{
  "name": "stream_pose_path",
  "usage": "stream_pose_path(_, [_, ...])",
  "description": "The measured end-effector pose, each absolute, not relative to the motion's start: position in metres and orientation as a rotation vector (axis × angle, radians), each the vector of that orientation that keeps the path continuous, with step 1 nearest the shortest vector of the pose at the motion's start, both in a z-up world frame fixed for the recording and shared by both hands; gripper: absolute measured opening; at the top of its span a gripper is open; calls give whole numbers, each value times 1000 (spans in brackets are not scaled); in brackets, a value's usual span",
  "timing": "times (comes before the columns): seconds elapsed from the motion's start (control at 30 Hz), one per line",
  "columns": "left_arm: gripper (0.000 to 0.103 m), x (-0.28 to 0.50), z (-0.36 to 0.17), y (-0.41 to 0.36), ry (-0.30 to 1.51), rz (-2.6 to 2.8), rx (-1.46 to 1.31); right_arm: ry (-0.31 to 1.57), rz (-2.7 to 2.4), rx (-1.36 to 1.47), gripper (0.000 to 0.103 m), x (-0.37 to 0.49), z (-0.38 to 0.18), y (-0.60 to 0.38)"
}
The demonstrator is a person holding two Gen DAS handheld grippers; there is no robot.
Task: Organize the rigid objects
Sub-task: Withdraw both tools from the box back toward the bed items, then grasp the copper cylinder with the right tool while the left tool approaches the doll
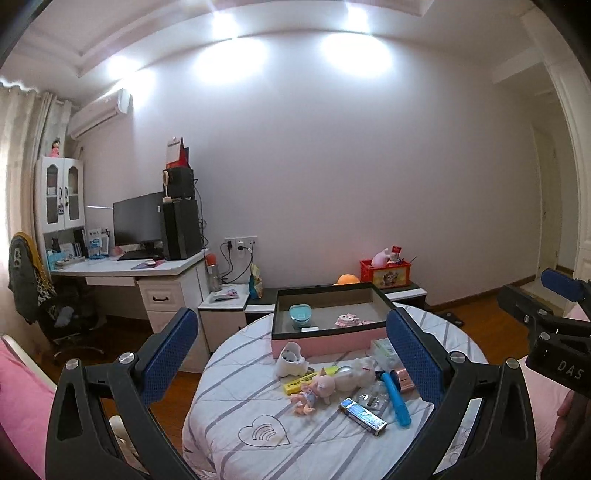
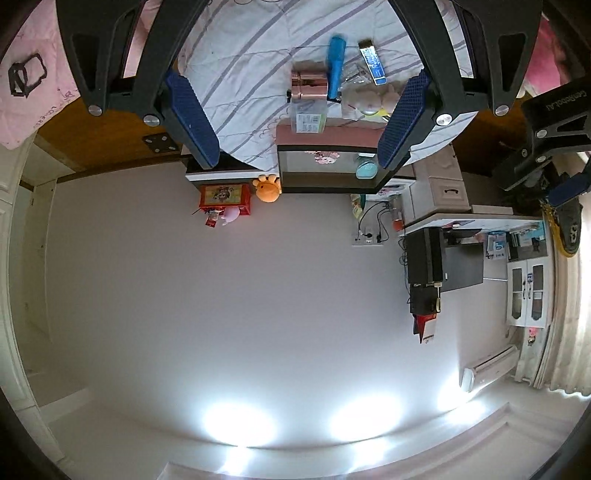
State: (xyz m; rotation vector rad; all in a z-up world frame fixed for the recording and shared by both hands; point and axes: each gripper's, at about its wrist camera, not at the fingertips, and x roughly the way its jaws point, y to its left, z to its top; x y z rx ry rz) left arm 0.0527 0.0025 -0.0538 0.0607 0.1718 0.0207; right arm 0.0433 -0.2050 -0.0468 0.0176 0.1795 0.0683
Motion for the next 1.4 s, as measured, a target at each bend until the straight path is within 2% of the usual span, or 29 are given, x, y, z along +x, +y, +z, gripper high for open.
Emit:
stream_pose_path(0.6, [103,65,-68,6,224,55,75,218,45,12,89,40,-63,-213])
stream_pose_path(1.03, [103,125,-135,34,463,82,51,589,43,-20,89,140,-160,-210])
stream_pose_path(1.4, [103,168,-172,42,583,76,58,719,112,18,89,210,-192,-199])
